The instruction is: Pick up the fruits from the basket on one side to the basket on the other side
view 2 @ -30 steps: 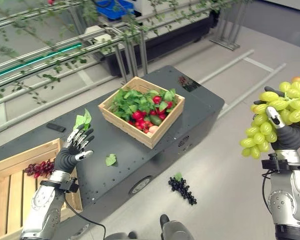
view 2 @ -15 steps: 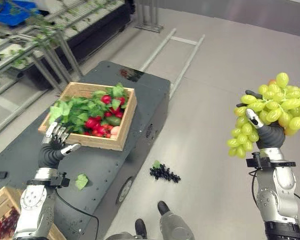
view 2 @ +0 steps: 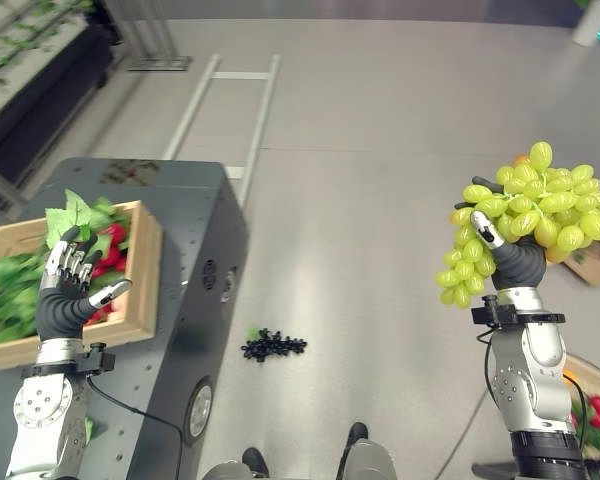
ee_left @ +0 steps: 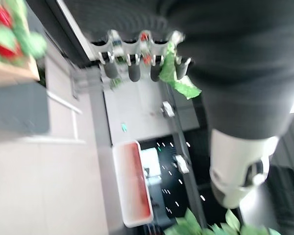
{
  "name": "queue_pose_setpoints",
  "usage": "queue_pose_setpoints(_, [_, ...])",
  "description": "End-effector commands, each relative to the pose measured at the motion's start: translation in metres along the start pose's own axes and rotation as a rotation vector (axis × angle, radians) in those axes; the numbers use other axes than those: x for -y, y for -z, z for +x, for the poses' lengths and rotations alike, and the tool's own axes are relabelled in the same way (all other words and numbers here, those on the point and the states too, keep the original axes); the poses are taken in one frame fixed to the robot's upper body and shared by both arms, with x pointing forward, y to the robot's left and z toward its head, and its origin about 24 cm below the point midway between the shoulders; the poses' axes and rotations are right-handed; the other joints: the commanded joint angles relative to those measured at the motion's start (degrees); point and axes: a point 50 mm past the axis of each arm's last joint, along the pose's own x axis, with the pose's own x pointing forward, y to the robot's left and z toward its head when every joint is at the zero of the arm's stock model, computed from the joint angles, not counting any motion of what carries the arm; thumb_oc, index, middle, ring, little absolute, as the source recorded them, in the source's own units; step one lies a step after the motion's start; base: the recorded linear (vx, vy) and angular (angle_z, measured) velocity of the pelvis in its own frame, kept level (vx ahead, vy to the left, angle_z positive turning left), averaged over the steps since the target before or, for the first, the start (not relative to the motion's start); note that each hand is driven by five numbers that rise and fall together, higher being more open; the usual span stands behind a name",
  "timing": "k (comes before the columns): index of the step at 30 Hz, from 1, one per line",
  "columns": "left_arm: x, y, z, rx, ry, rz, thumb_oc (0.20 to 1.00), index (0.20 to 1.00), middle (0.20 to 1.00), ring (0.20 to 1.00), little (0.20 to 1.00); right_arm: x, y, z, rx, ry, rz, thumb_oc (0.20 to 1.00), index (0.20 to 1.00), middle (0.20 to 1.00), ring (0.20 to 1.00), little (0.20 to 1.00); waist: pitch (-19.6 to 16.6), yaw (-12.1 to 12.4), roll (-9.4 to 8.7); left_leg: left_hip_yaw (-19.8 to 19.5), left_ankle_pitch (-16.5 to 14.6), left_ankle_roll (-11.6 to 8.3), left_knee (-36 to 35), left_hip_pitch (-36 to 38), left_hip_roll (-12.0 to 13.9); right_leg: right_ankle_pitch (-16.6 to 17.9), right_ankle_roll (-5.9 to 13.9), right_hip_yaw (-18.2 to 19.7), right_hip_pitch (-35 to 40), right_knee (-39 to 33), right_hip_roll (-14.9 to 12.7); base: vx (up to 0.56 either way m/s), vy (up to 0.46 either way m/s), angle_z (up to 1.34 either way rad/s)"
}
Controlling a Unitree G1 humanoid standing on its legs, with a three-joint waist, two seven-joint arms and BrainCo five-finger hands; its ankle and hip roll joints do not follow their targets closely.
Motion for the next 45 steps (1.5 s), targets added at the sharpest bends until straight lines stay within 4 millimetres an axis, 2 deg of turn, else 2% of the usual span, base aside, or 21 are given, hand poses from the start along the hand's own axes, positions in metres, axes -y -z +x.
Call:
queue_pose_setpoints(1, [0.001,-0.031,0.012,0.195,-0.005,0.012,1.000,1.000,1.000,1.000,1.000,0.000,-0.040,0.015,0.216,-0.024,-0.059,0.200,0.200,0.200,0.200,0.200,-1.2,-2.1,-1.65,0.7,-2.5,-0.67,2.7,-1.2,-1.5,1.9,4.46,1.0,2.9,-4.7,-1.4,0.03,-0.252,-0.25])
queue_pose_setpoints(4, [0.010,-0.032,0.016,0.205,0.019,-0.018,1.000,1.000,1.000,1.000,1.000,0.005,-0.045,0.011,0.235,0.006,-0.080,0.200,0.200,0.200,0.200,0.200,-1.2,-3.5,-1.21,-0.2,-3.0,-2.39,3.6,-0.5,0.4,-0.2,3.93,2.3,3.7,-4.7,0.4,0.09,-0.226,-0.26])
queue_pose_setpoints(5, [0.014,-0.032,0.018,0.208,0.024,-0.032,1.000,1.000,1.000,1.000,1.000,0.006,-0.046,0.010,0.242,0.015,-0.083,0.200,0.200,0.200,0.200,0.200,-0.9,-3.9,-1.45,0.9,-1.6,-2.47,4.7,-1.1,1.3,0.5,2.95,2.0,3.4,-4.6,0.8,-0.01,-0.276,-0.31])
queue_pose_setpoints(8, [0.019,-0.031,0.023,0.212,0.038,-0.055,1.000,1.000,1.000,1.000,1.000,0.005,-0.052,0.009,0.260,0.006,-0.116,0.200,0.200,0.200,0.200,0.200,-0.6,-5.3,-1.96,0.2,-1.9,-3.62,11.1,-2.1,4.2,-1.3,1.07,3.7,4.1,-3.5,2.6,0.07,-0.281,-0.31])
queue_pose_setpoints(10, [0.024,-0.029,0.024,0.203,0.047,-0.080,1.000,1.000,1.000,1.000,1.000,0.004,-0.052,0.010,0.269,0.005,-0.103,0.200,0.200,0.200,0.200,0.200,-0.1,-5.2,-2.81,-1.5,1.8,-4.88,19.1,-3.6,7.2,-2.6,-0.74,5.5,6.0,-3.5,4.8,0.14,-0.333,-0.33])
queue_pose_setpoints(12, [0.025,-0.027,0.024,0.191,0.049,-0.094,1.000,1.000,1.000,1.000,1.000,0.001,-0.052,0.010,0.274,0.000,-0.100,0.200,0.200,0.200,0.200,0.200,1.0,-4.4,-3.71,-5.8,4.5,-5.21,27.0,-5.4,8.8,-2.8,-2.63,8.0,8.2,-4.4,6.7,0.11,-0.284,-0.58])
queue_pose_setpoints(13, [0.026,-0.027,0.023,0.191,0.051,-0.089,1.000,1.000,1.000,1.000,1.000,0.001,-0.051,0.010,0.268,-0.001,-0.098,0.200,0.200,0.200,0.200,0.200,1.6,-3.7,-4.26,-9.0,4.7,-5.03,30.5,-6.9,7.7,-2.5,-3.37,9.7,9.0,-5.0,7.4,0.03,-0.177,-0.84])
queue_pose_setpoints(14, [0.027,-0.027,0.023,0.189,0.050,-0.087,1.000,1.000,1.000,1.000,1.000,0.000,-0.048,0.010,0.264,0.008,-0.095,0.200,0.200,0.200,0.200,0.200,1.8,-2.9,-4.70,-12.4,4.0,-4.20,31.0,-9.0,5.2,-2.1,-3.61,11.1,9.0,-5.5,7.7,0.03,-0.093,-0.64])
queue_pose_setpoints(15, [0.028,-0.027,0.022,0.185,0.050,-0.088,1.000,1.000,1.000,1.000,1.000,0.000,-0.045,0.010,0.249,0.012,-0.096,0.200,0.200,0.200,0.200,0.200,1.9,-2.1,-4.91,-15.4,1.9,-3.18,29.2,-11.4,1.6,-2.0,-3.38,12.4,9.6,-6.2,7.8,0.08,-0.021,-0.66])
queue_pose_setpoints(16, [0.028,-0.027,0.021,0.181,0.048,-0.087,1.000,1.000,1.000,1.000,1.000,0.000,-0.044,0.009,0.246,0.014,-0.095,0.200,0.200,0.200,0.200,0.200,2.0,-1.7,-4.79,-16.9,0.0,-2.32,26.3,-13.5,-0.3,-2.1,-2.95,13.3,10.7,-6.6,8.1,0.16,0.056,-0.85])
queue_pose_setpoints(18, [0.025,-0.027,0.019,0.180,0.042,-0.079,1.000,1.000,1.000,1.000,1.000,0.000,-0.041,0.008,0.244,0.019,-0.083,0.200,0.200,0.200,0.200,0.200,1.7,-1.3,-4.62,-19.4,1.8,-1.63,15.8,-14.9,0.2,-2.3,-1.89,15.1,11.5,-7.0,8.1,0.19,0.104,-1.00])
queue_pose_setpoints(19, [0.025,-0.027,0.020,0.184,0.033,-0.073,1.000,1.000,1.000,1.000,1.000,-0.002,-0.040,0.007,0.242,0.016,-0.087,0.200,0.200,0.200,0.200,0.200,1.8,-0.9,-4.38,-21.8,4.4,-2.22,11.7,-15.9,-0.3,-2.5,-1.72,15.9,11.9,-6.9,8.5,0.23,0.123,-0.70])
queue_pose_setpoints(21, [0.026,-0.025,0.020,0.180,0.026,-0.075,1.000,1.000,1.000,1.000,1.000,-0.010,-0.034,0.011,0.228,-0.010,-0.082,0.200,0.200,0.200,0.200,0.200,2.3,1.4,-3.87,-32.6,7.6,-3.09,6.1,-17.2,-5.2,-3.0,-1.28,19.7,13.0,-6.6,10.0,0.22,0.116,-0.85])
queue_pose_setpoints(22, [0.025,-0.024,0.020,0.180,0.020,-0.077,1.000,1.000,1.000,1.000,1.000,-0.010,-0.032,0.012,0.222,-0.009,-0.090,0.200,0.200,0.200,0.200,0.200,2.3,1.2,-3.74,-33.6,7.7,-3.45,6.2,-17.4,-5.8,-3.2,-0.93,21.1,13.3,-6.5,10.2,0.11,0.106,-1.28])
queue_pose_setpoints(24, [0.026,-0.023,0.018,0.179,0.025,-0.093,1.000,1.000,1.000,1.000,1.000,-0.012,-0.029,0.011,0.213,-0.014,-0.074,0.200,0.200,0.200,0.200,0.200,1.0,0.5,-2.94,-32.2,5.7,-2.50,3.6,-14.3,-5.3,-3.8,-0.31,22.3,12.9,-6.5,10.0,0.10,0.216,-1.48])
queue_pose_setpoints(28, [0.030,-0.025,0.026,0.199,0.046,-0.085,1.000,1.000,1.000,1.000,1.000,-0.018,-0.017,0.010,0.169,-0.020,-0.056,0.200,0.200,0.200,0.200,0.200,-1.6,-0.2,-3.44,-29.2,3.4,-0.90,2.6,-11.5,-7.0,-4.4,1.87,24.1,12.4,-5.0,7.5,0.16,0.252,-1.23])
queue_pose_setpoints(34, [0.033,-0.025,0.030,0.199,0.063,-0.085,1.000,1.000,1.000,1.000,1.000,-0.030,-0.002,0.007,0.107,-0.056,-0.026,0.200,0.200,0.200,0.200,0.200,-3.6,-1.0,-4.18,-24.2,0.3,1.54,1.2,-8.8,-8.8,-2.4,6.13,25.7,9.2,-2.9,3.7,0.07,0.220,-0.38])
queue_pose_setpoints(35, [0.033,-0.025,0.030,0.199,0.062,-0.085,1.000,1.000,1.000,1.000,1.000,-0.031,-0.002,0.007,0.107,-0.056,-0.026,0.200,0.200,0.200,0.200,0.200,-3.7,-0.9,-4.22,-24.0,0.2,1.57,1.2,-8.8,-8.8,-2.5,6.17,25.8,9.1,-2.8,3.7,0.00,0.184,-0.31])
queue_pose_setpoints(41, [0.033,-0.026,0.031,0.202,0.051,-0.077,1.000,1.000,1.000,1.000,1.000,-0.040,0.007,0.007,0.076,-0.076,0.002,0.200,0.200,0.200,0.200,0.200,-3.9,-0.6,-4.23,-21.4,-1.3,2.66,0.1,-6.6,-10.5,1.9,8.13,23.2,6.6,-0.8,0.8,0.01,0.152,-0.22])
queue_pose_setpoints(42, [0.033,-0.025,0.031,0.200,0.051,-0.074,1.000,1.000,1.000,1.000,1.000,-0.041,0.009,0.005,0.065,-0.080,-0.007,0.200,0.200,0.200,0.200,0.200,-3.9,-0.8,-4.14,-21.1,-1.6,2.90,-0.3,-5.9,-11.2,3.6,8.73,22.8,6.1,-0.5,0.0,0.01,0.137,-0.20])
queue_pose_setpoints(45, [0.036,-0.026,0.033,0.204,0.058,-0.074,1.000,1.000,1.000,1.000,1.000,-0.041,0.009,0.002,0.062,-0.073,-0.003,0.200,0.200,0.200,0.200,0.200,-3.9,-1.6,-3.88,-20.9,-2.2,3.25,-0.1,-5.3,-12.2,5.8,9.02,23.8,5.9,-0.3,-0.6,0.02,0.145,-0.19])
